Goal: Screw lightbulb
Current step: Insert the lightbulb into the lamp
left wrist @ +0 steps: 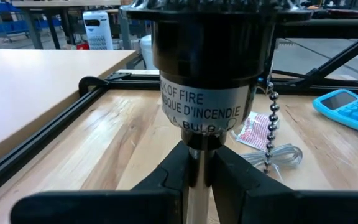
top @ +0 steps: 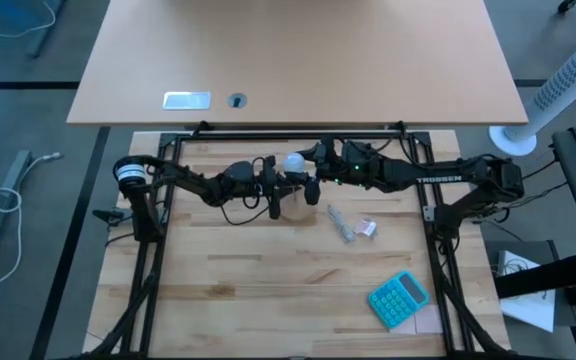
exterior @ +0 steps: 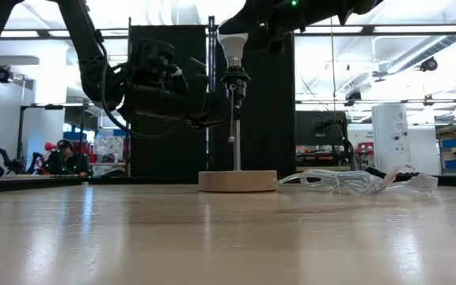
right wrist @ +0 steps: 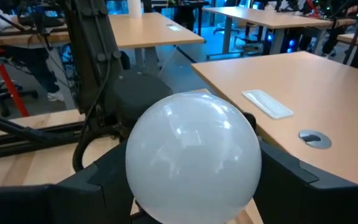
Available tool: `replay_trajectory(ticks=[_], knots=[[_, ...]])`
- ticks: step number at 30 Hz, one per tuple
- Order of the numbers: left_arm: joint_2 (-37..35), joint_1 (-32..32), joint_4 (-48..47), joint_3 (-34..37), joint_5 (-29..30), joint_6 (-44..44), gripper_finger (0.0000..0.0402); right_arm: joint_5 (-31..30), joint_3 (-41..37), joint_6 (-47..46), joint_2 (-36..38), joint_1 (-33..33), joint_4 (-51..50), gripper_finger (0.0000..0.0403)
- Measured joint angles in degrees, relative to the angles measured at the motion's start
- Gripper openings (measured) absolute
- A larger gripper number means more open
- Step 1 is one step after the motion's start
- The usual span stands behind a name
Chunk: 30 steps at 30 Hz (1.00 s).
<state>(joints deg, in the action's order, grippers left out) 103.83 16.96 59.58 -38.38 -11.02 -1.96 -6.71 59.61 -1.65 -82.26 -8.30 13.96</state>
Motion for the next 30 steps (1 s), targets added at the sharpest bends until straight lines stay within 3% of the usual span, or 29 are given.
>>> replay_trajectory(ticks=[18, 30], knots=[[0.1, -0.1, 3.3, 1.7, 2.6, 2.0, 0.0037, -2.5, -0.8, -1.1, -2.2, 0.3, 1.7, 0.0242], [0.1, -0.1, 4.8, 2.6, 5.3, 2.4, 0.0037, -3.9, -5.9, -1.3, -3.1, 0.4, 11.2, 0.0242]])
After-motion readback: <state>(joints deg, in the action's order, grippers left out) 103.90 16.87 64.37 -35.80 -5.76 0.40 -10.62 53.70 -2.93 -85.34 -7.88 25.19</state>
